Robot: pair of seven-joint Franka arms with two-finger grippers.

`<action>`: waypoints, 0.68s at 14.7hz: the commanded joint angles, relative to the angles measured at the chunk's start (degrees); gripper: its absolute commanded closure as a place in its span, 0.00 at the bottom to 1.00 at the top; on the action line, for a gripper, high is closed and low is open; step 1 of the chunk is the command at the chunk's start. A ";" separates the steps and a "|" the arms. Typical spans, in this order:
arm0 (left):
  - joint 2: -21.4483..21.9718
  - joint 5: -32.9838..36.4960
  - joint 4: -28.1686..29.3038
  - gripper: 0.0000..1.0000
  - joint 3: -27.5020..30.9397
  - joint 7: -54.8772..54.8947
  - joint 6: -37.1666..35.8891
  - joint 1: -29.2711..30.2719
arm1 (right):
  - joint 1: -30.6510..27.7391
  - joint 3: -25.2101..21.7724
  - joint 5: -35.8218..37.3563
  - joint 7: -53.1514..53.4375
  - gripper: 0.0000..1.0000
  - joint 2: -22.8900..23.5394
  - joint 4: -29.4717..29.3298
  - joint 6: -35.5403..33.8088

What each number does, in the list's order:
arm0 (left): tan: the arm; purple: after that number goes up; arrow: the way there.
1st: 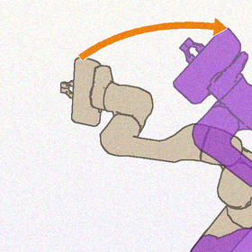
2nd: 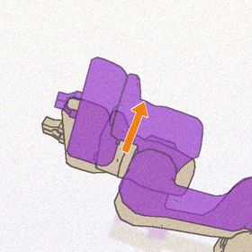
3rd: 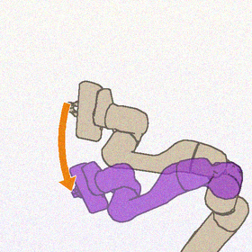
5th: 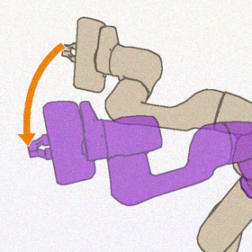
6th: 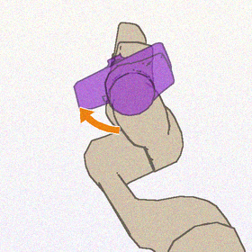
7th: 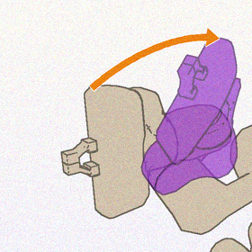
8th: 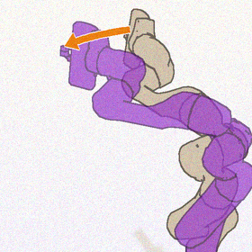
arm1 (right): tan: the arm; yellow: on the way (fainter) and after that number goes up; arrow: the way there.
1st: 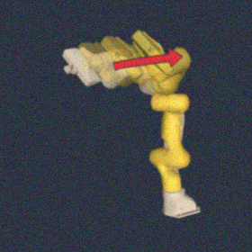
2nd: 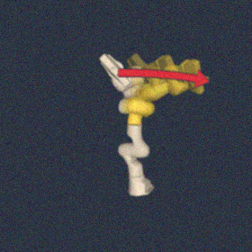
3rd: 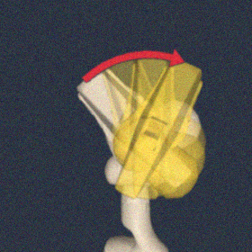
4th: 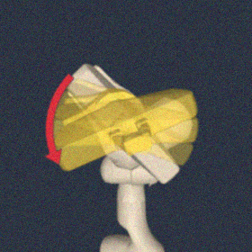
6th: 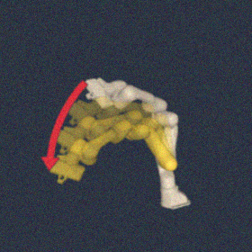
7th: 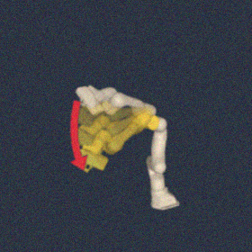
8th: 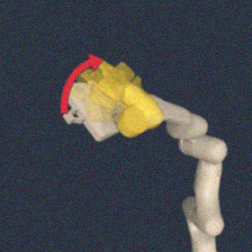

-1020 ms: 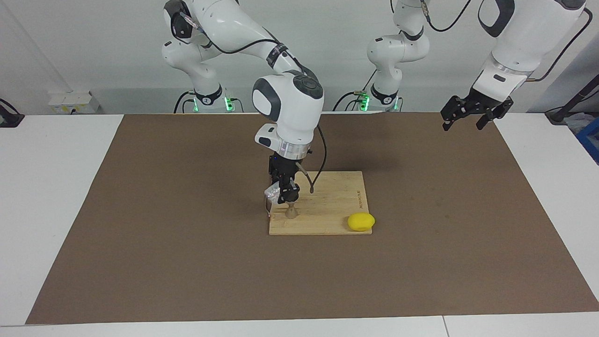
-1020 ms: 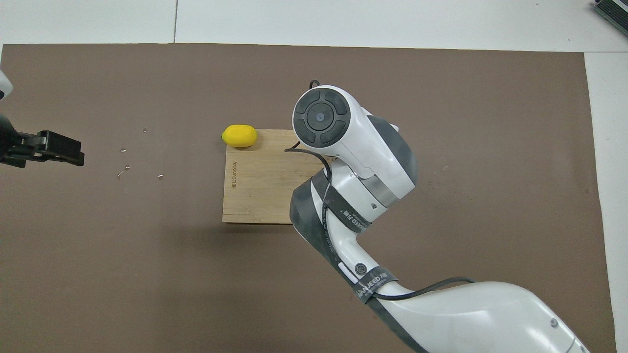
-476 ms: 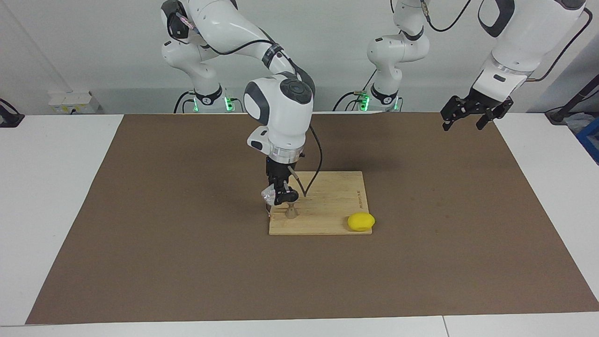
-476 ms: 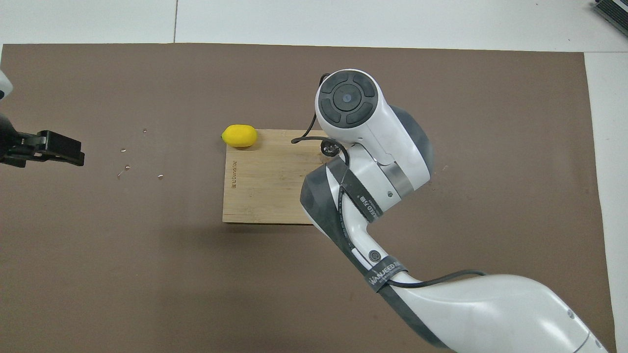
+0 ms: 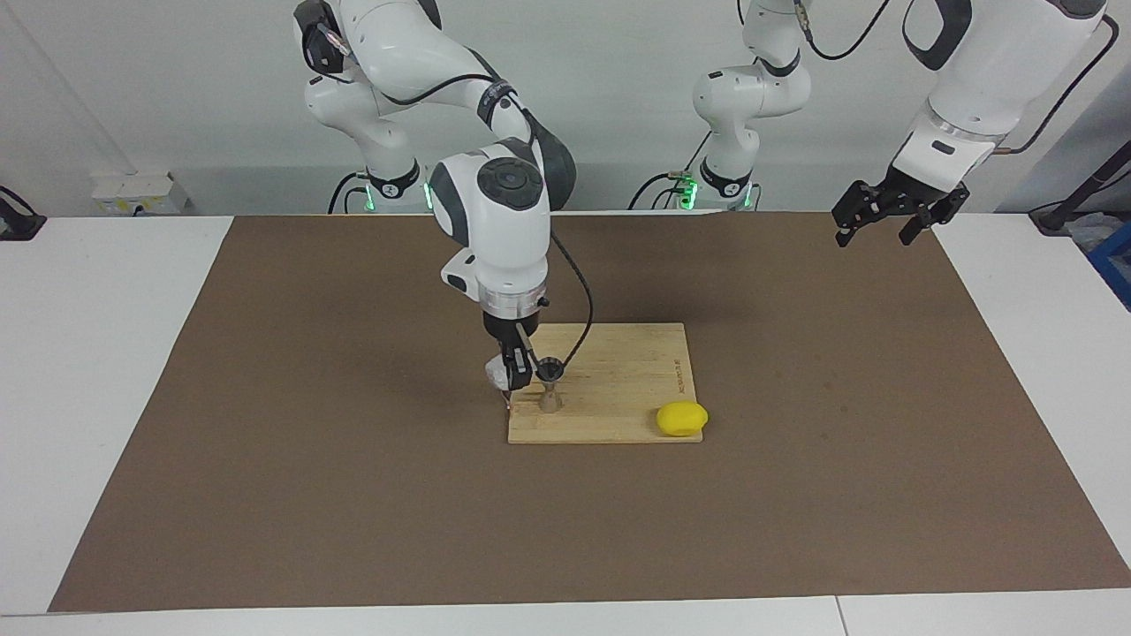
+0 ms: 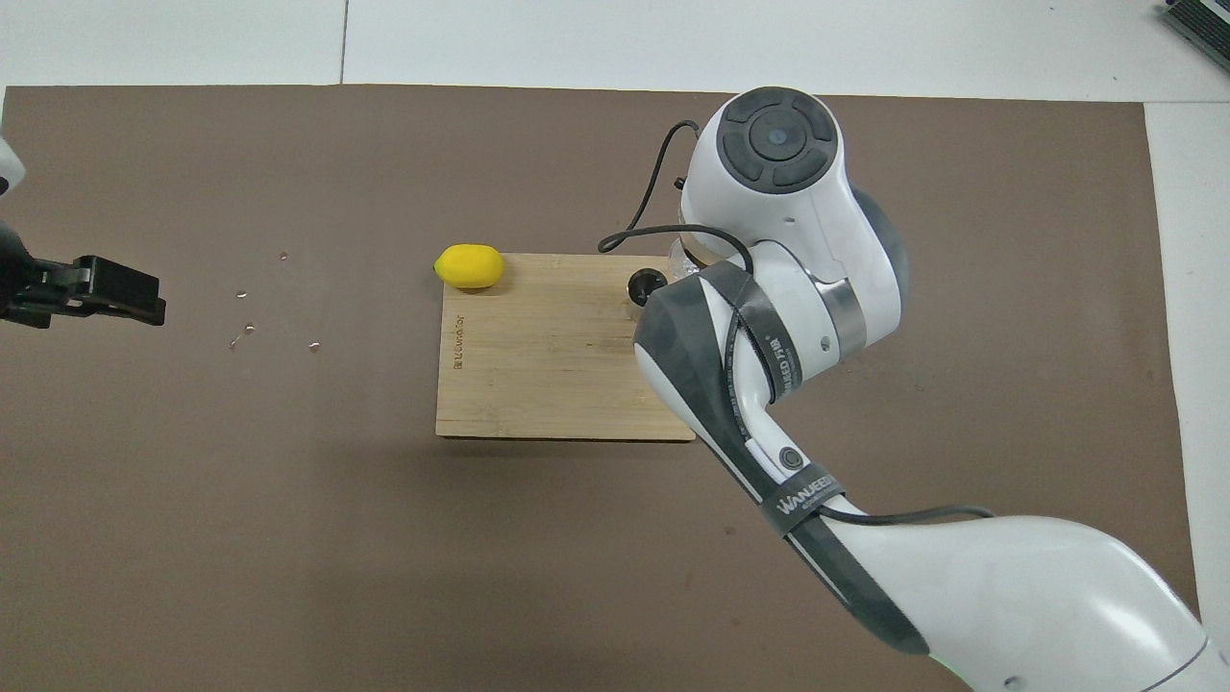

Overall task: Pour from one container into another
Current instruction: 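Carry the glass cup back off the board with the right gripper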

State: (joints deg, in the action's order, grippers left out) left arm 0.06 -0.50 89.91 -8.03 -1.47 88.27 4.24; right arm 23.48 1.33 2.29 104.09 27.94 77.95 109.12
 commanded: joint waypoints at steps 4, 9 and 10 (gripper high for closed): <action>1.08 0.42 1.14 0.00 -0.32 0.68 0.15 0.68 | -7.82 0.43 -12.90 -10.56 1.00 -2.10 5.53 0.39; 1.08 0.42 1.14 0.00 -0.32 0.68 0.15 0.59 | -16.34 0.43 -27.75 -21.97 1.00 -7.97 22.37 10.38; 1.08 0.42 1.14 0.00 -0.32 0.68 0.15 0.68 | -17.93 0.43 -30.91 -25.83 1.00 -9.30 26.51 12.94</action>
State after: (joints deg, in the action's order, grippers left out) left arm 0.06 -0.50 89.91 -8.03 -1.47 88.27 4.24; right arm 8.88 0.96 -22.90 84.66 24.79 92.26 116.04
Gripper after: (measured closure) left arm 0.000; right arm 0.493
